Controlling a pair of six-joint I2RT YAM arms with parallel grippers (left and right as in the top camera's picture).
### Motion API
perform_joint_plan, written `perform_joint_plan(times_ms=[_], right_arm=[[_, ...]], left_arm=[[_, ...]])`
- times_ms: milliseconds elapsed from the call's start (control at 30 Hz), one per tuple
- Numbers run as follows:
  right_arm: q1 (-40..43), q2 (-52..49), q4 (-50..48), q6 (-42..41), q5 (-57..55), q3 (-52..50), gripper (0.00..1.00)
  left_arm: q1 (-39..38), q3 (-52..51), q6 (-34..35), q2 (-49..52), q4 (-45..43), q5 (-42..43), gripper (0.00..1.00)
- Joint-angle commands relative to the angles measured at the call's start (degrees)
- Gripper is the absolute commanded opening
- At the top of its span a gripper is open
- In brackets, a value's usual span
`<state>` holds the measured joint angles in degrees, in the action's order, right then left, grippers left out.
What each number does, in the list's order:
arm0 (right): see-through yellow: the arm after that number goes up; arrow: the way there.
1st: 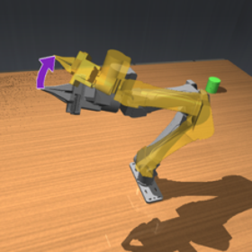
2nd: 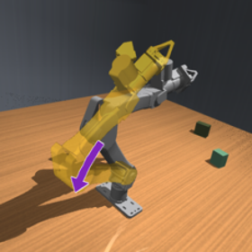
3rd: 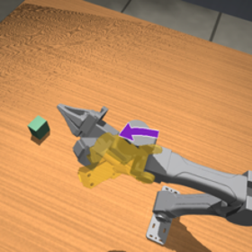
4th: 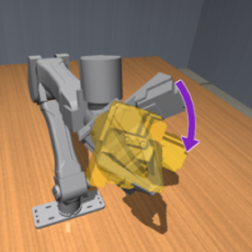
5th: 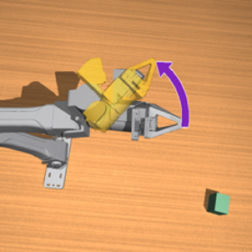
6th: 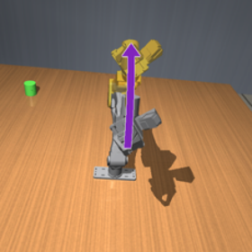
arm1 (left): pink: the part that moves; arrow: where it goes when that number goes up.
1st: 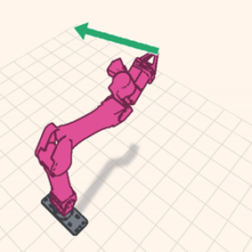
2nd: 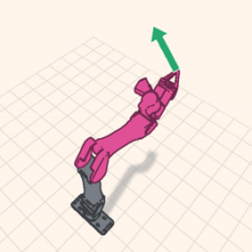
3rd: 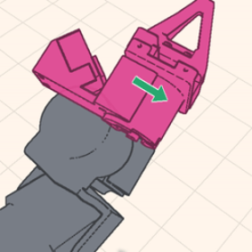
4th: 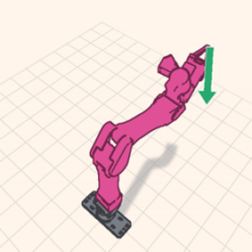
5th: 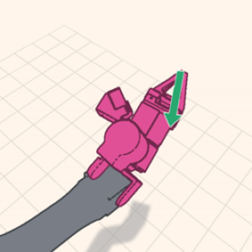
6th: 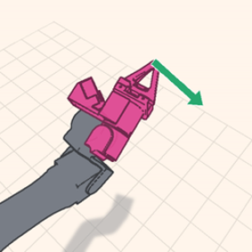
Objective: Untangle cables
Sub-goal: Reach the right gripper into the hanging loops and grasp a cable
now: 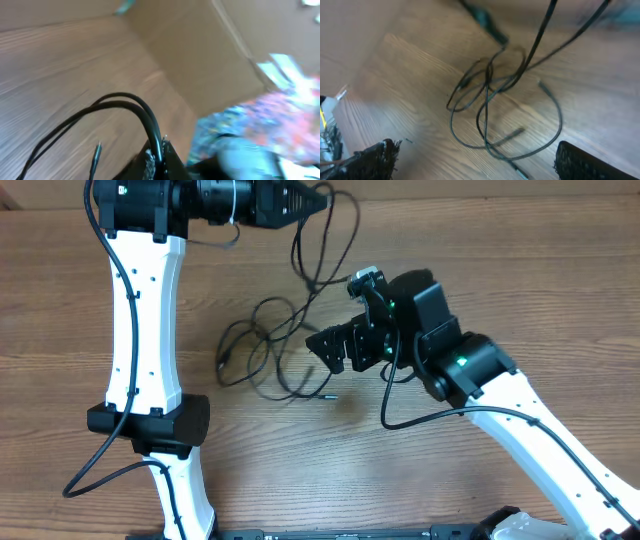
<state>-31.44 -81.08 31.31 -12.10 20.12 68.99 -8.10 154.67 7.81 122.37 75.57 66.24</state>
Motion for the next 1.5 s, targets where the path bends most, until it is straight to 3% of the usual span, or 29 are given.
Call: perform_joint_plan(times_ms=[0, 233, 400, 600, 733, 900, 967, 1067, 1133, 1333, 1467], right_arm=[[0.35, 0.57, -4.35, -3.13, -0.87, -4.07, 1.00], [0.35, -0.09, -9.29, -3.13, -5.79, -4.50, 1.00], [0.81, -3.04, -10.64, -3.10, -18.49, -4.50, 1.00], [4.44, -4.20, -14.56, -2.95, -23.32, -4.50, 1.00], [6.27, -4.94, -19.76, -3.17, -17.38, -4.50, 0.83], [6.34, -9.25, -23.37, -7.02, -15.91, -4.50, 0.34], [6.34, -10.38, -23.52, -8.07, -15.17, -4.50, 0.27], [6.34, -11.80, -24.37, -8.22, -12.22, -4.50, 0.09], [6.34, -12.39, -24.85, -9.88, -11.45, -4.50, 0.04], [6.78, -12.15, -24.57, -9.94, -13.97, -4.46, 0.04], [7.45, -10.73, -24.22, -7.37, -14.93, -4.42, 0.04]], left_arm=[[1.11, 0.81, 4.70, -1.55, -2.58, 12.90, 0.04], [1.33, 0.81, 8.00, -1.55, -2.64, 17.49, 0.04], [1.33, 0.81, 9.84, -1.55, -2.78, 24.37, 0.04], [1.33, 0.81, 10.45, -2.05, -2.80, 24.35, 0.04], [1.29, 0.81, 10.69, -2.16, -2.80, 24.33, 0.04], [1.29, 0.81, 10.69, -2.16, -2.80, 24.33, 0.04], [1.29, 0.81, 10.69, -2.16, -2.80, 24.30, 0.04], [1.29, 0.81, 10.67, -2.16, -2.82, 24.24, 0.04], [1.29, 0.81, 10.67, -2.16, -2.84, 24.24, 0.04], [1.31, 0.79, 10.62, -2.16, -4.04, 23.47, 0.08], [1.33, 0.79, 9.64, -2.16, -4.04, 20.48, 0.33]])
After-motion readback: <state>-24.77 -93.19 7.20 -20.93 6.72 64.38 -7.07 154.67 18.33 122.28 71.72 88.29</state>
